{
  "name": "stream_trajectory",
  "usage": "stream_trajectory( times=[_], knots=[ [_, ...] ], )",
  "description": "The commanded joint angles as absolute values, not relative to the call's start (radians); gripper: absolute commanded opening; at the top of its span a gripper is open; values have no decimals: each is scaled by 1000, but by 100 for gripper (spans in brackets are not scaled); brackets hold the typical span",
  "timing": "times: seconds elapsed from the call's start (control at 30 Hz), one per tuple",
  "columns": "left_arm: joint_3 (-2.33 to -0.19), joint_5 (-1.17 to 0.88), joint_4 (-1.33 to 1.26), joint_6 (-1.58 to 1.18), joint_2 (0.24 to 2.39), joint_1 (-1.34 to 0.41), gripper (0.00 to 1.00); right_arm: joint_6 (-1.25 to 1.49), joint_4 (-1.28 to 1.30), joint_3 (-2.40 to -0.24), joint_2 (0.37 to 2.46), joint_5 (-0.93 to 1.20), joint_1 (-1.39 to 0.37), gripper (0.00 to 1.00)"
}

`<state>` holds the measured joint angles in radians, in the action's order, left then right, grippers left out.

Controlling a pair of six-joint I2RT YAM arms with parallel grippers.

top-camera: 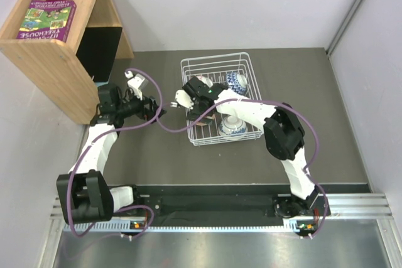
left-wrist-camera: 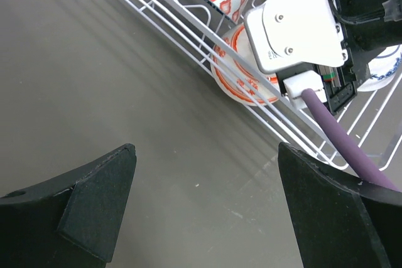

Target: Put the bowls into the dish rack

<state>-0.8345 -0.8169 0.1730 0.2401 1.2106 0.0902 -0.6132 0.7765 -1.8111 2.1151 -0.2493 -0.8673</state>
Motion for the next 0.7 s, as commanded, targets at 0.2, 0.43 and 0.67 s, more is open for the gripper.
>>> stream_trajectory(
  times=[0.2, 0.43, 0.67],
  knots=[
    [-816, -845, 160, 264, 1192, 87, 99, -574, 713, -1928, 2117, -335, -884, 88],
    [-824, -845, 173, 276, 1198, 89, 99, -617, 919, -1938, 1991, -195, -874, 91],
    [-839, -857, 178, 264, 1198, 91, 99, -666, 986, -1790, 1881, -203, -769, 91]
  ],
)
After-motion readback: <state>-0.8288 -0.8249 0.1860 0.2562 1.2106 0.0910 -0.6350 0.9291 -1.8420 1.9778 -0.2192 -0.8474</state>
